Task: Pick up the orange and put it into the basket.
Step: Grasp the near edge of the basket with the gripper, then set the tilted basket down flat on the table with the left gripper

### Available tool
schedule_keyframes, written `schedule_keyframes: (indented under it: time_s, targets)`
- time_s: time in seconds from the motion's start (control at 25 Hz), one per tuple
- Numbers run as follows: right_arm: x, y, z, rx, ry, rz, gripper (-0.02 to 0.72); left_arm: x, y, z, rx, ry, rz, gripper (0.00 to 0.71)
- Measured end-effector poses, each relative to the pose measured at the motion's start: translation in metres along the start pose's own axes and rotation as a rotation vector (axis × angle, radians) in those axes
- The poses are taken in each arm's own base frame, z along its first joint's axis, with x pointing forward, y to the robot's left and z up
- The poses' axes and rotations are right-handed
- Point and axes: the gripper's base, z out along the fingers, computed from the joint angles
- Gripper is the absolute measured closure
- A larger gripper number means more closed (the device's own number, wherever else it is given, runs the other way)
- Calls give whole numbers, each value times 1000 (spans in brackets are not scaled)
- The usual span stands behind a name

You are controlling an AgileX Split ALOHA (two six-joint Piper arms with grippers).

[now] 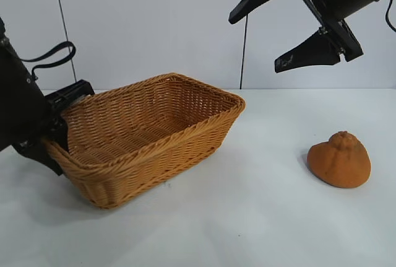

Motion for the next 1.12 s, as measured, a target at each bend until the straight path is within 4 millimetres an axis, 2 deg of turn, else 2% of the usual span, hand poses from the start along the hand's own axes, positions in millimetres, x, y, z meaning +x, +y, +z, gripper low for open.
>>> schedule_keyframes:
  time_s: [0.2, 0.48, 0.72, 0.88, 1.0, 1.12]
  targets:
    - [0, -1, 0, 7, 3, -8, 85, -24, -22, -5, 28, 63, 154, 627]
    - [0, -1, 0, 10, 5, -11, 85, -35, -52, -11, 30, 153, 435, 627]
    - [0, -1, 0, 11, 5, -12, 85, -31, -52, -10, -14, 206, 594, 627]
    - [1, -1, 0, 13, 6, -14, 85, -18, -57, -6, -44, 210, 683, 627]
    - [1, -1, 0, 13, 6, -14, 85, -10, -58, 4, -56, 233, 699, 627]
    - [1, -1, 0, 13, 6, -12, 85, -11, -54, 19, -79, 258, 688, 627]
